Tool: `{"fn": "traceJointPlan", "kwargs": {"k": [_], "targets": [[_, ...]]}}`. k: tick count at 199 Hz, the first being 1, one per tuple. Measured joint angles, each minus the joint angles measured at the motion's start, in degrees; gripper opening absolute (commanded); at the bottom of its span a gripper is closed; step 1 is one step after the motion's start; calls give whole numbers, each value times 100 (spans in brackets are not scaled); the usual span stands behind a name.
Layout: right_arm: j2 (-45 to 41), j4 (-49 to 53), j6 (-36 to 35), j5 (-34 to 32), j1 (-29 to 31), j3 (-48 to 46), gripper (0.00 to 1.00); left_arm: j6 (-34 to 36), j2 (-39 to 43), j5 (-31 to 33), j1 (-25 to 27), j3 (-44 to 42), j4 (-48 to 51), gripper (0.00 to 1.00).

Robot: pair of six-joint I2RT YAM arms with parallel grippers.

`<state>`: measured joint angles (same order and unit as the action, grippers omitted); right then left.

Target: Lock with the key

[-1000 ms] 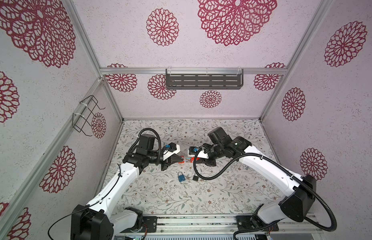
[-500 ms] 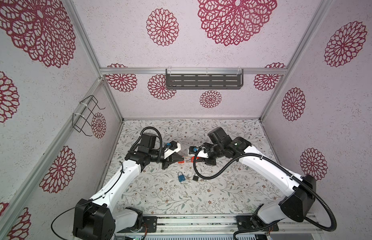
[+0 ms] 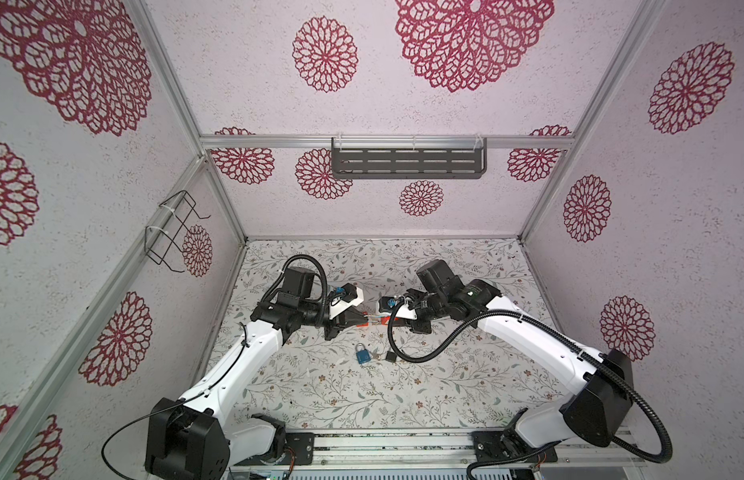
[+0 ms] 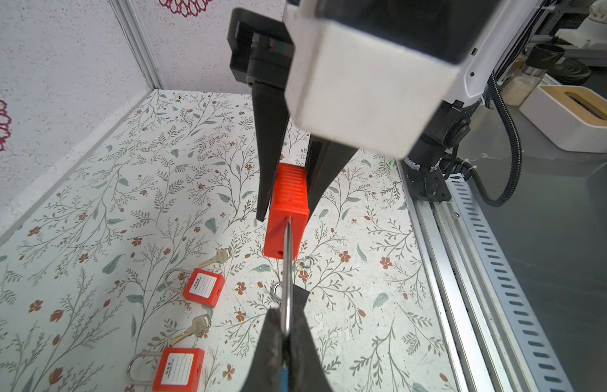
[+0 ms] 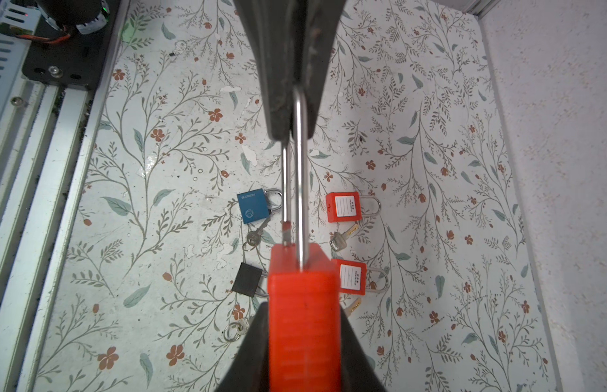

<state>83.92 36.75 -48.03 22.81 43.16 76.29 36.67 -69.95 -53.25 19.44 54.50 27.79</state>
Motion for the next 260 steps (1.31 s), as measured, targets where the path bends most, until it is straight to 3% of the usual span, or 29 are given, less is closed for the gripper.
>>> {"fn": "traceJointPlan", "kwargs": {"k": [52, 137, 176, 201, 233, 260], "targets": [[4, 15, -39, 168, 0, 2, 10, 0, 437, 302, 90, -402, -442, 0], [424, 118, -39, 450, 42, 345, 9, -208, 474, 358, 144, -658, -782, 0], [688, 439, -42, 435, 22, 667, 14, -227, 323, 291, 59, -658, -822, 0], [820, 575, -42, 389, 20, 885, 24, -256, 216, 52, -118, -658, -931, 0], [852, 531, 50, 332, 37, 1130, 61, -275, 122, -249, -219, -656, -1084, 0], [831, 402, 72, 234, 72, 1213, 71, -299, 52, -426, -273, -656, -1097, 0]]}}
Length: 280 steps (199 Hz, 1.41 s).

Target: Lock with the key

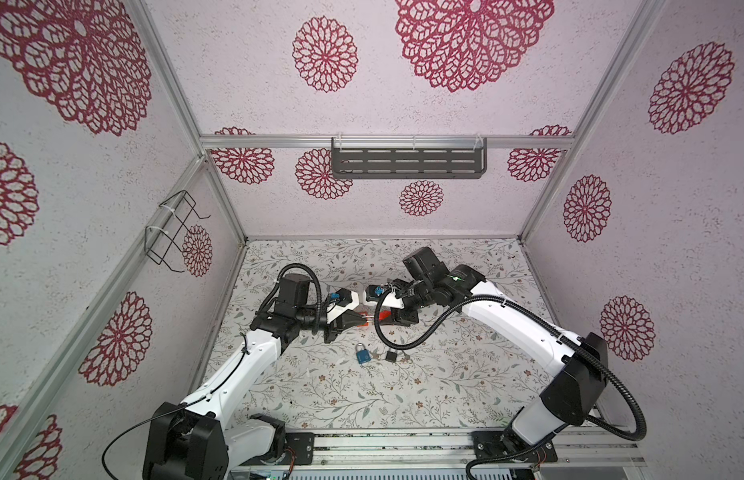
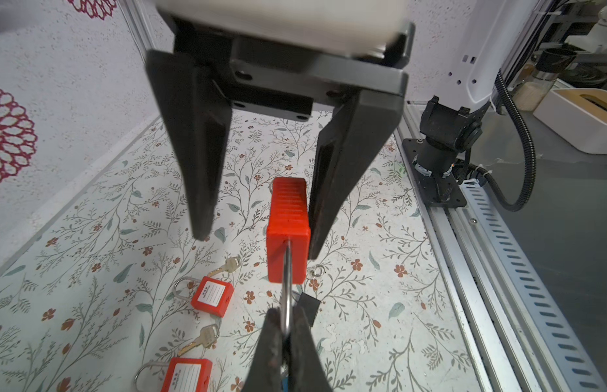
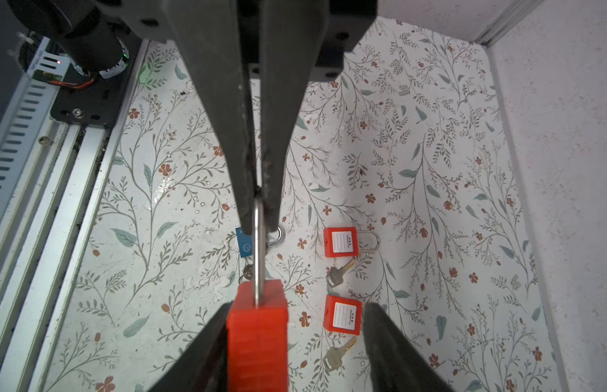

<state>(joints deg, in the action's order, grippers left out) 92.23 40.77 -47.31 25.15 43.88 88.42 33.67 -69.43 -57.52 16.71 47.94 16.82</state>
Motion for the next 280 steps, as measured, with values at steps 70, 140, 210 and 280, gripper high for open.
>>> {"fn": "traceJointPlan", "kwargs": {"k": [70, 140, 210, 280], "targets": [[-859, 103, 103, -234, -7, -407, 82, -457, -116, -363, -74, 0, -627, 0], [-1812, 485, 280, -247, -553, -772, 55, -750, -175, -599, -76, 0, -979, 0], [-1530, 979, 203, -118, -881, -632, 44, -826, -175, -699, -66, 0, -1016, 0], [-999, 1239, 186, 286, -881, -275, 41, -820, -173, -739, 26, 0, -1012, 0]]}}
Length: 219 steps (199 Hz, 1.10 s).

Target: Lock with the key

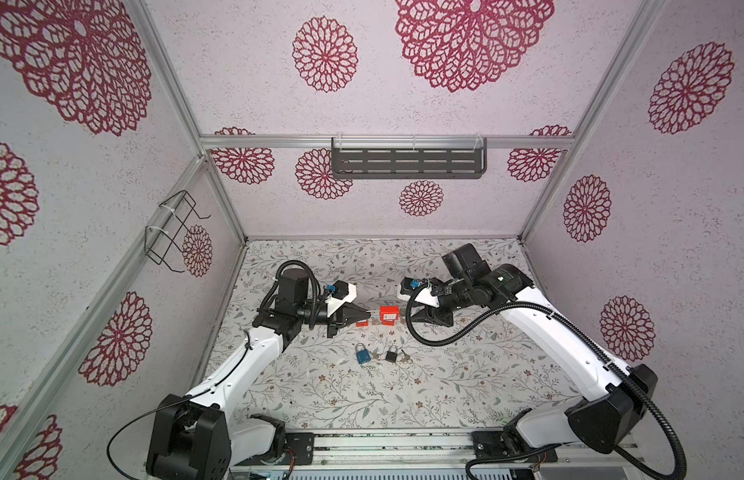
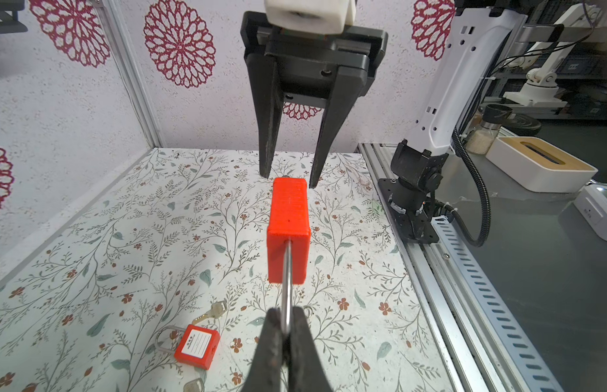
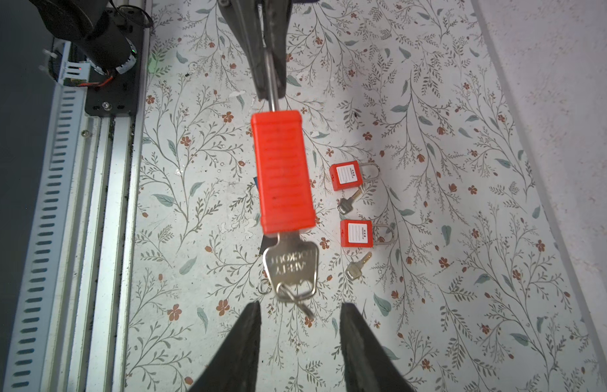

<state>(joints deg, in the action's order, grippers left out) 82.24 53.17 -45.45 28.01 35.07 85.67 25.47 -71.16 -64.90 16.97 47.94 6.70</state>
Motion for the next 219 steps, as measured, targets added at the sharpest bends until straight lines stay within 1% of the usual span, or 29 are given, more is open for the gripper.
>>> {"fn": "traceJointPlan", "kwargs": {"k": [27, 84, 105, 128, 146, 198, 219], "targets": [[179, 127, 0, 170, 0, 203, 40, 37, 0, 0, 17, 0, 4, 0], [501, 437, 0, 400, 0, 435, 32, 114, 0, 22, 42, 9, 74, 0], [562, 505, 2, 452, 0, 483, 28, 136, 0, 33, 46, 13, 105, 0], [584, 579, -17, 483, 0, 496, 21, 149, 0, 61, 50, 13, 127, 0], [584, 579, -11, 476, 0, 496, 18, 149, 0, 72, 61, 15, 160, 0], [522, 251, -15, 361, 66, 299, 18, 142, 0, 133, 61, 46, 179, 0], [433, 28, -17, 216, 118, 138, 19, 120, -2, 133, 66, 48, 175, 0]]}}
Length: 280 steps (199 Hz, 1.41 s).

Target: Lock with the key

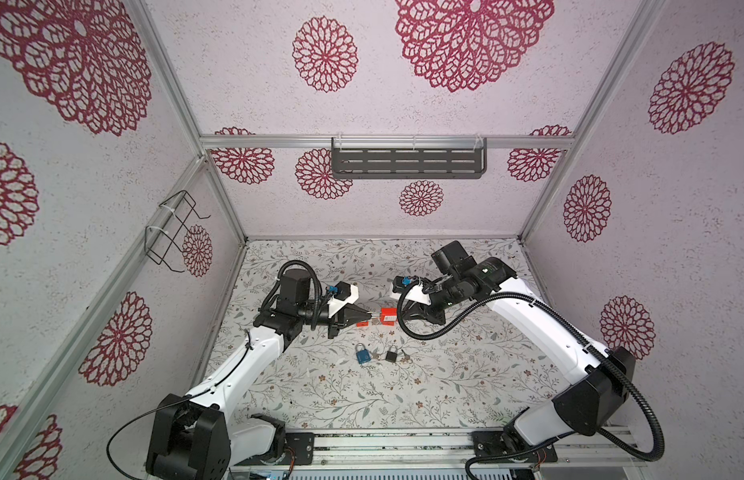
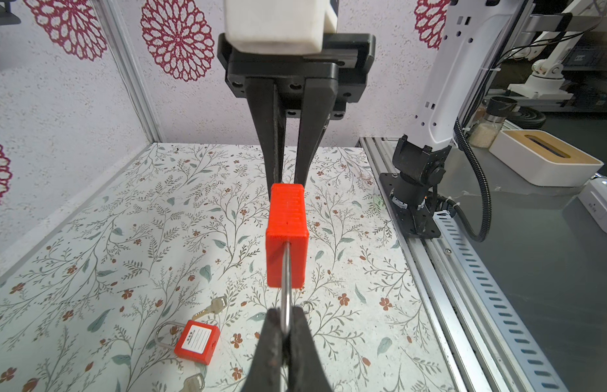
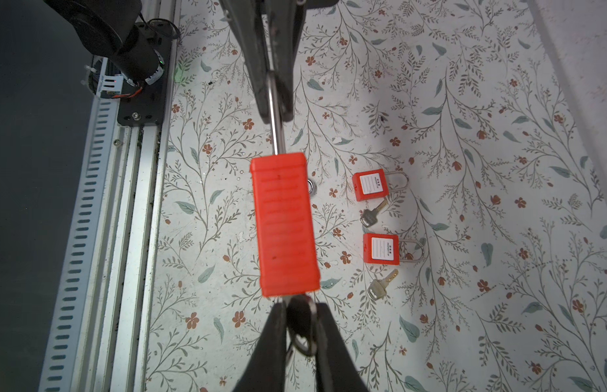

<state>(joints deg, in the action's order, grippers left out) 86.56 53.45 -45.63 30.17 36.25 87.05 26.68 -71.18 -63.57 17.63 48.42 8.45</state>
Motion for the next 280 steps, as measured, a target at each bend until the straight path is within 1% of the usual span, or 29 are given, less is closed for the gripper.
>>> {"fn": "traceJointPlan", "kwargs": {"k": [48, 79, 89, 101, 106, 133, 150, 183, 205, 243, 280], "targets": [[-385, -570, -87, -468, 153, -476, 17, -37, 0, -11, 11, 17, -4, 0], [-490, -708, -138, -625, 181, -533, 15, -44, 0, -22, 11, 24, -26, 0], [-492, -730, -142, -654, 186, -533, 12, -46, 0, -22, 11, 28, -33, 0], [-492, -756, -142, -715, 199, -533, 12, -46, 0, -22, 13, 28, -33, 0], [-492, -774, -144, -745, 212, -535, 14, -48, 0, -20, 13, 28, -35, 0], [-494, -839, -208, -885, 260, -584, 33, -57, 0, -24, 17, 28, -42, 0], [-496, -859, -240, -990, 284, -592, 36, -52, 0, -46, 28, 28, -37, 0], [-564, -859, -289, -1097, 286, -592, 34, -11, 0, -48, 37, 39, -9, 0], [-570, -798, -304, -1073, 286, -557, 30, 35, 0, -46, 39, 66, 28, 0], [-557, -573, -330, -953, 286, -413, 28, 216, 0, -37, 46, 173, 256, 0], [-525, -433, -332, -802, 286, -238, 30, 431, -13, -24, 63, 332, 564, 0]]}}
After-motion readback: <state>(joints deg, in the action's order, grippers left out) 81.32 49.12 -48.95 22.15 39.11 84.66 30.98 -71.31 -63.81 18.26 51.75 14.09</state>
